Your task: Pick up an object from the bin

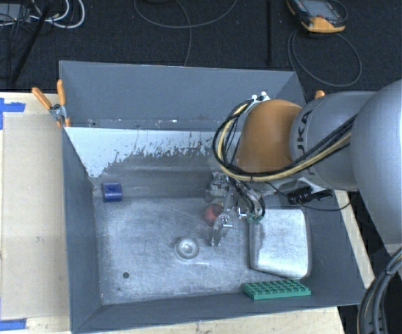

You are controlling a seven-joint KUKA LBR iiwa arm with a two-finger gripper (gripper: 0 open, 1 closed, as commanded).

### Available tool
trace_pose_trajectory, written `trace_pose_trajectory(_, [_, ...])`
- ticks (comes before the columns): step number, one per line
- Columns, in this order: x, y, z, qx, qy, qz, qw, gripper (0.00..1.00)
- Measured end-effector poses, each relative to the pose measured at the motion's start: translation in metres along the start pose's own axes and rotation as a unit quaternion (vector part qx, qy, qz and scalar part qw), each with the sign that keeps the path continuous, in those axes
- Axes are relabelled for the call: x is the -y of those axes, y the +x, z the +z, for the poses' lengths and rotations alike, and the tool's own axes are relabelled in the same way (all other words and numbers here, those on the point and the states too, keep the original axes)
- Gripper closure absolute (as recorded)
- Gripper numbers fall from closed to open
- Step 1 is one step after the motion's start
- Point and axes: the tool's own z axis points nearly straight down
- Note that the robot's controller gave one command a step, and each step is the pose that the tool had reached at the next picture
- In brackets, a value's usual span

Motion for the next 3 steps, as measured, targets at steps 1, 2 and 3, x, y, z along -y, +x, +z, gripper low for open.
trace_pose_trajectory(1, [0.0, -0.002, -0.003, 0.0036, 0.0, -0.001, 1.0, 1.0])
trace_pose_trajectory(2, [0.001, 0.012, -0.112, 0.004, 0.002, -0.176, 0.9844, 1.0])
trace_pose_trajectory(3, [0.002, 0.02, -0.136, 0.0025, 0.002, -0.174, 0.9847, 1.0])
